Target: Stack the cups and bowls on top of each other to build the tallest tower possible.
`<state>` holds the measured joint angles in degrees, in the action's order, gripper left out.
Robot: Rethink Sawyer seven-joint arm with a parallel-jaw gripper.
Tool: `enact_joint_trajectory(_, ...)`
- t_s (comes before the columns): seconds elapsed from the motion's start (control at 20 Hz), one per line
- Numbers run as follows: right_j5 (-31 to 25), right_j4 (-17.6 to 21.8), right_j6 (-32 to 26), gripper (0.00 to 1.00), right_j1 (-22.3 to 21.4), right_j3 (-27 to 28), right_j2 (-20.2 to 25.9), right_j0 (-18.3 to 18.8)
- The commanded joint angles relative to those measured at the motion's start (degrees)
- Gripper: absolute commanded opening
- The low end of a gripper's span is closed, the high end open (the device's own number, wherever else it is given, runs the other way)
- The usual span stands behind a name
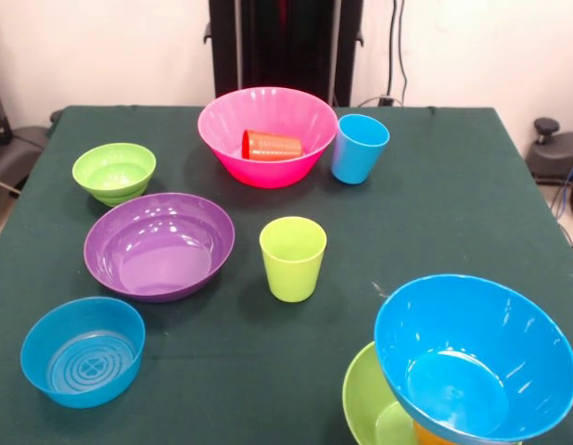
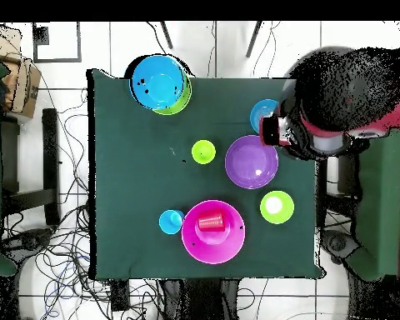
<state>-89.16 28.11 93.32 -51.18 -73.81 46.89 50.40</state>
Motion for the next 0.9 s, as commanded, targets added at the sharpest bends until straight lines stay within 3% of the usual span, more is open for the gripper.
enact_joint_trajectory(0.05, 5.53, -0.93, -0.54, 0.0, -1.33, -11.97, -4.12, 0.18)
enact_joint_trajectory(0.25, 4.74, -2.7, 0.01, 0.0, -5.17, -14.02, -4.12, -0.05)
enact_joint_trajectory(0.55, 2.73, -9.73, 1.7, 0.0, -13.58, -18.79, -4.29, -0.3)
enact_joint_trajectory(0.75, -0.05, -17.96, -3.49, 0.0, -19.71, -20.98, -3.67, 3.69)
enact_joint_trajectory(0.85, -5.99, -21.14, -9.07, 0.0, -20.45, -18.09, -2.53, 7.49)
enact_joint_trajectory(0.9, -10.38, -20.69, -12.41, 0.0, -19.28, -15.27, -1.71, 9.8)
